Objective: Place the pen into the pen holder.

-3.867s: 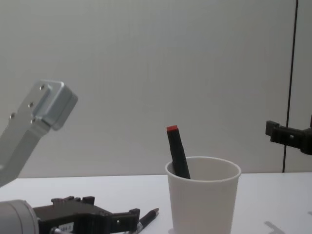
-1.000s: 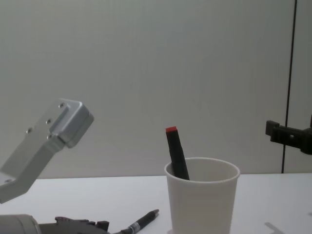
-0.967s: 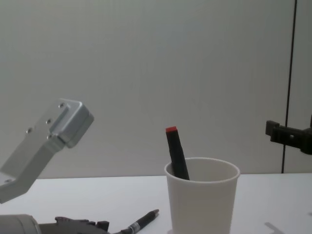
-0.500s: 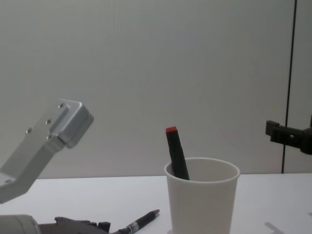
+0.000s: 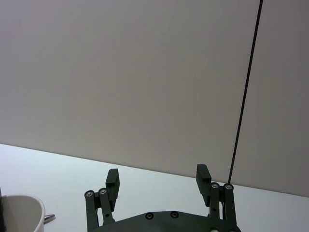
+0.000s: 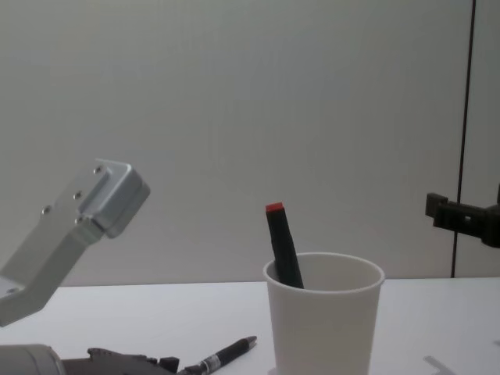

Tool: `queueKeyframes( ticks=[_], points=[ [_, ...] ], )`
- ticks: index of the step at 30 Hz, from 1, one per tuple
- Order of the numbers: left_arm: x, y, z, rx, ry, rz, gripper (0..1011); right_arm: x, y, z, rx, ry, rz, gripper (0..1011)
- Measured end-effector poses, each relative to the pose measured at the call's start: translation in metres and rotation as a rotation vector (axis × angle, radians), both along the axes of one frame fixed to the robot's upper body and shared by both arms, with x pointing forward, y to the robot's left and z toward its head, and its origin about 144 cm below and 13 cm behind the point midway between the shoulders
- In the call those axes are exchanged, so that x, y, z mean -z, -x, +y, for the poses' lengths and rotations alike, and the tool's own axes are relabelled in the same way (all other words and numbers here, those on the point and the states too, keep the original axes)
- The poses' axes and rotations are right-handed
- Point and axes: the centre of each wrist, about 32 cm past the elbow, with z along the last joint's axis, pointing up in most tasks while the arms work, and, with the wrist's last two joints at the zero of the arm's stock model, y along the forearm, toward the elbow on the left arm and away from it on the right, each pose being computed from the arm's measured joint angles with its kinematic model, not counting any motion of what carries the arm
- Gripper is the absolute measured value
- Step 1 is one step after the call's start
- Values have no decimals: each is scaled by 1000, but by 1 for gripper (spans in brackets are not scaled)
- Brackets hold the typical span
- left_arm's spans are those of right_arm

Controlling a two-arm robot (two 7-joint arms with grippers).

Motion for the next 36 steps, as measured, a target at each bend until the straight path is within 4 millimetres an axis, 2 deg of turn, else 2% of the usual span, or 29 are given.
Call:
queueKeyframes(
  ticks=[14, 36],
  points=[
    [0, 0, 0, 0, 0, 0, 171, 0, 0, 0, 0, 0, 0, 1001],
    [1, 2, 0, -6, 0, -12, 161, 0, 0, 0, 0, 0, 0, 1001]
  ],
)
